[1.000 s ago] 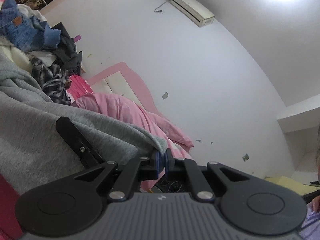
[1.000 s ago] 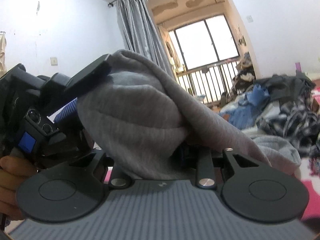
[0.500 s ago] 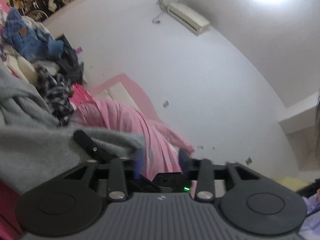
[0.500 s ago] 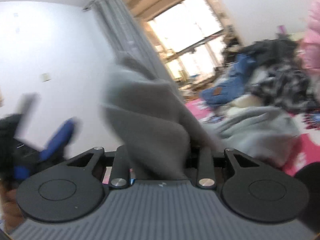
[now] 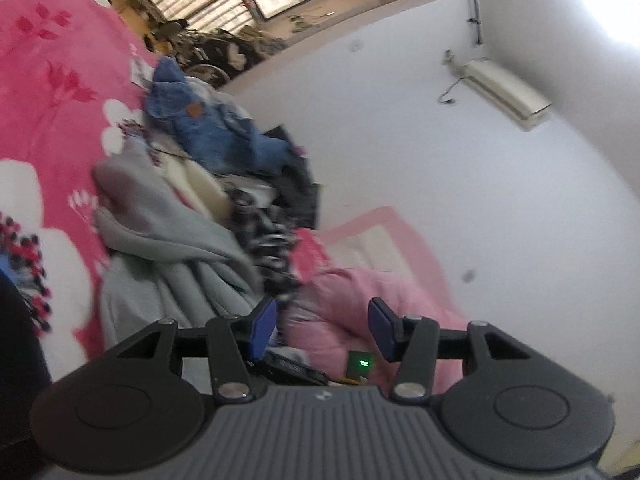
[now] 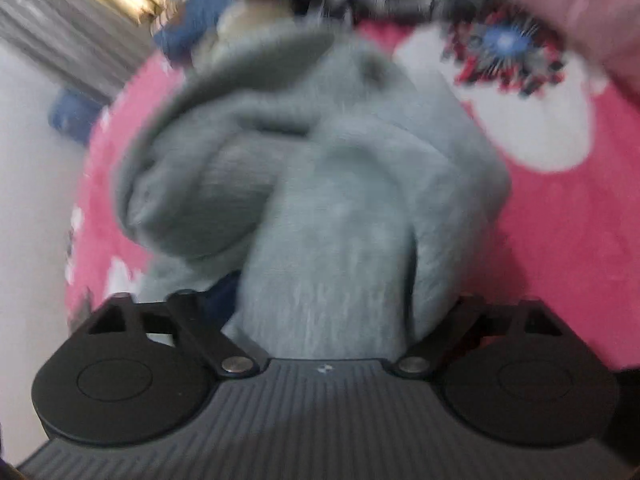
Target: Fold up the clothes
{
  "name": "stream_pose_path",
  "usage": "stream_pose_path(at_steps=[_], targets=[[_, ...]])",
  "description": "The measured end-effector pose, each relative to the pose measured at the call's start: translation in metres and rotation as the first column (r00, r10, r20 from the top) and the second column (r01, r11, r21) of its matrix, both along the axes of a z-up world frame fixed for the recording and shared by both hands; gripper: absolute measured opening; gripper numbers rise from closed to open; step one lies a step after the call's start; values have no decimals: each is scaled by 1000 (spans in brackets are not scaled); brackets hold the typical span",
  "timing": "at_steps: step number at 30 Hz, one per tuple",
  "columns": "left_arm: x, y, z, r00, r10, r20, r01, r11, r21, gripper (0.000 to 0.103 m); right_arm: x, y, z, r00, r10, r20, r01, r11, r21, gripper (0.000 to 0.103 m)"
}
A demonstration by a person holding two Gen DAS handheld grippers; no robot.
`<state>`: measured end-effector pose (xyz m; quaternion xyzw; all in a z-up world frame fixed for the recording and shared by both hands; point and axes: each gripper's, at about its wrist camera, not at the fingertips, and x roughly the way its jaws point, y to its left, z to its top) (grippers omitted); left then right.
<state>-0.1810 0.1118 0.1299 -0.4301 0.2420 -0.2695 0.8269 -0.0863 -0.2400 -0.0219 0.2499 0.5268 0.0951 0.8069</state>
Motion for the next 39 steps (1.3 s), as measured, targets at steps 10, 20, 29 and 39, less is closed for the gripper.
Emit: stream_pose_path(at_steps=[10, 20, 29, 39], targets=[[113, -13, -23, 971, 102, -215, -50, 971, 234, 51, -47, 14, 43, 963, 243, -119, -235, 969, 75, 94], [181, -13, -91, 930, 132, -343, -120, 991, 54, 55, -99, -31, 119, 995, 66, 75, -61, 996, -68, 94], [192, 11, -134, 874, 220, -434, -262, 964, -39, 62, -88, -41, 119, 952, -50, 303, 92, 988, -126, 94], [216, 4, -137, 925, 242, -294, -283, 953, -109, 15, -60, 27, 80, 938, 43, 344, 13, 987, -159, 94]])
